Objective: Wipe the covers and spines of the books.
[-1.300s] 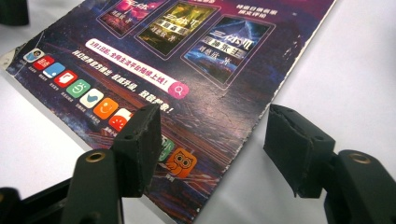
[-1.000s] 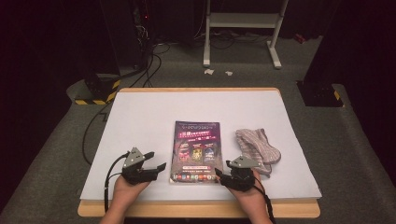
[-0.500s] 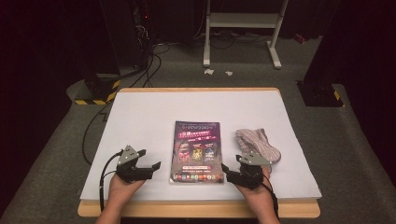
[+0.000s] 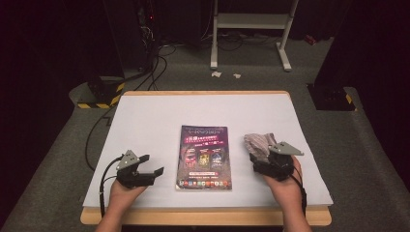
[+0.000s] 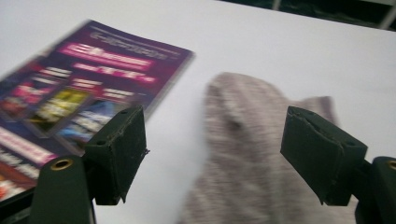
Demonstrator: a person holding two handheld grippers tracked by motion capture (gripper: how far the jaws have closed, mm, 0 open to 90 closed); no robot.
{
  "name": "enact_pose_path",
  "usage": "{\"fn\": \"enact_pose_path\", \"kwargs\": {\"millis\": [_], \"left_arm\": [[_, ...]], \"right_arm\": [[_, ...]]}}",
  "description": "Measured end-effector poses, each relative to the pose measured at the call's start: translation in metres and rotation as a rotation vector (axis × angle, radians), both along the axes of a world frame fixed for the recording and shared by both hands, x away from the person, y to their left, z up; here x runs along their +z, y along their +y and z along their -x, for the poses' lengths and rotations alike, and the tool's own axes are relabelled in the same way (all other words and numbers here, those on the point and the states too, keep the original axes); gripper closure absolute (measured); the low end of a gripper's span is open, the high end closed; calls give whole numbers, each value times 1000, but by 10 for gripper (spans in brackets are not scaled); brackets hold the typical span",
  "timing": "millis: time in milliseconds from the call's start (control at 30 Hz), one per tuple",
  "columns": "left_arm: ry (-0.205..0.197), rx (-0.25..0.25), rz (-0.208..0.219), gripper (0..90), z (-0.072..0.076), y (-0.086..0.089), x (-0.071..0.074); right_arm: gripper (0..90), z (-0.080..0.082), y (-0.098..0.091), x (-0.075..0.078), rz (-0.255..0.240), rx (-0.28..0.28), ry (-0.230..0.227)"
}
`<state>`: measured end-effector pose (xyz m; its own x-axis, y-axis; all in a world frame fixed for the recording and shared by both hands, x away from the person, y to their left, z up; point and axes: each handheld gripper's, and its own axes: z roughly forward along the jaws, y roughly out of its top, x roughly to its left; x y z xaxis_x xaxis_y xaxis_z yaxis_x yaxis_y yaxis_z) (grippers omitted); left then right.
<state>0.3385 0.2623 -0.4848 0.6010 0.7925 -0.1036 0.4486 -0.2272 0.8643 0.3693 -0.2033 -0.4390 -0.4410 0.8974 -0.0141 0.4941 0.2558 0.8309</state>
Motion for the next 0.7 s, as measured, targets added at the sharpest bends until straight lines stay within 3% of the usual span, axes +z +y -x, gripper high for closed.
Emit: {"fn": "enact_pose_path", "kwargs": {"millis": [33,100,300,400,433,500,533,600,700], "left_arm": [[2,0,2,172,0,0,0],[9,-11,12,175,-1,-2,0],[7,-25,18,228,-1,-3,-1],[-6,-21,-5,229,0,-4,-1],[-6,-16,-7,229,0,-4,-2],[-9,-19,-16,226,0,-4,-2],[-11,-22,-20,227,0,-5,-2],[-10,-26,-23,232,0,-6,-3],[-11,-33,-22,239,0,-7,-3]], "right_arm": [[202,-9,-5,2,40,-28,12],[204,-18,-10,1,59,-38,37],[239,-48,-15,-29,125,-83,184],[374,-57,-16,-44,136,-90,259],[418,-59,-17,-48,120,-74,277],[604,-58,-19,-51,90,-64,248],[653,-57,-20,-51,76,-63,247],[711,-56,-19,-50,73,-53,246],[720,-51,-17,-41,57,-43,226]]}}
